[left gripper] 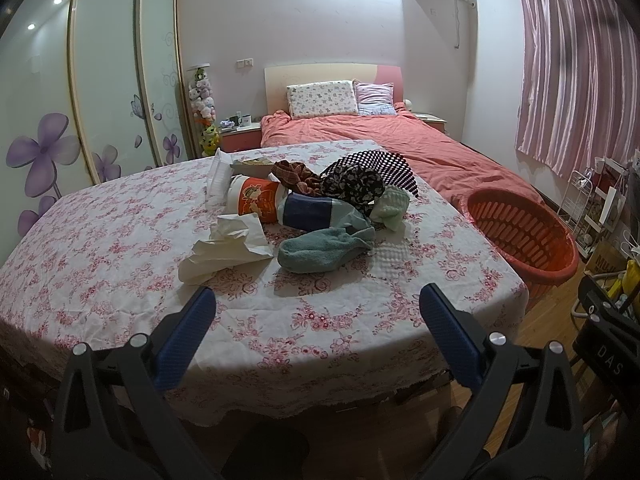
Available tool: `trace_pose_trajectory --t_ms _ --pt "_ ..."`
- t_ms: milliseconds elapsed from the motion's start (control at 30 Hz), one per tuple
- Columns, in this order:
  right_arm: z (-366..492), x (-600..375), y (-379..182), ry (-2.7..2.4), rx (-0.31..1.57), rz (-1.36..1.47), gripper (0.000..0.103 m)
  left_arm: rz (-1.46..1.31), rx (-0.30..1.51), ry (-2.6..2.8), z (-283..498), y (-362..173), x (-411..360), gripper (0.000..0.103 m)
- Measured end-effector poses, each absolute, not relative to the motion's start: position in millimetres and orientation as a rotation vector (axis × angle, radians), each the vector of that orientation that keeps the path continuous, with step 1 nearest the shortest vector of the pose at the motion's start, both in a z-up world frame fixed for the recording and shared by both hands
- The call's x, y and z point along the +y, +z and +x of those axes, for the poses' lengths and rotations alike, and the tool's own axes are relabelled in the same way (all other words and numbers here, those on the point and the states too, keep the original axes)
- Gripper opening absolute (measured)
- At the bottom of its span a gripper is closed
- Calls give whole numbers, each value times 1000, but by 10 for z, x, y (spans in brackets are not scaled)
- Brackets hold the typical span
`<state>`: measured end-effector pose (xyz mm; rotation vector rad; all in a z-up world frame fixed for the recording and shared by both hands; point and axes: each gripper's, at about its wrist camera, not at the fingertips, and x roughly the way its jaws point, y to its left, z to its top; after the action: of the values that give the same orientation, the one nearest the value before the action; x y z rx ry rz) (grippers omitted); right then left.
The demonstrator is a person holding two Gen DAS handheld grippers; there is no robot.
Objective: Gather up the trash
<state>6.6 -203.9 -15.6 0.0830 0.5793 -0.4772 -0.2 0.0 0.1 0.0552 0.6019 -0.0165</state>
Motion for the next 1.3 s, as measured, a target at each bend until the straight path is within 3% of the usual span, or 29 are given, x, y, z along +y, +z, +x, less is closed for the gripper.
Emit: trace_pose_trajectory --t_ms 1300 --pt "176 -1980 -178 -448 592 63 101 28 619 13 163 -39 167 99"
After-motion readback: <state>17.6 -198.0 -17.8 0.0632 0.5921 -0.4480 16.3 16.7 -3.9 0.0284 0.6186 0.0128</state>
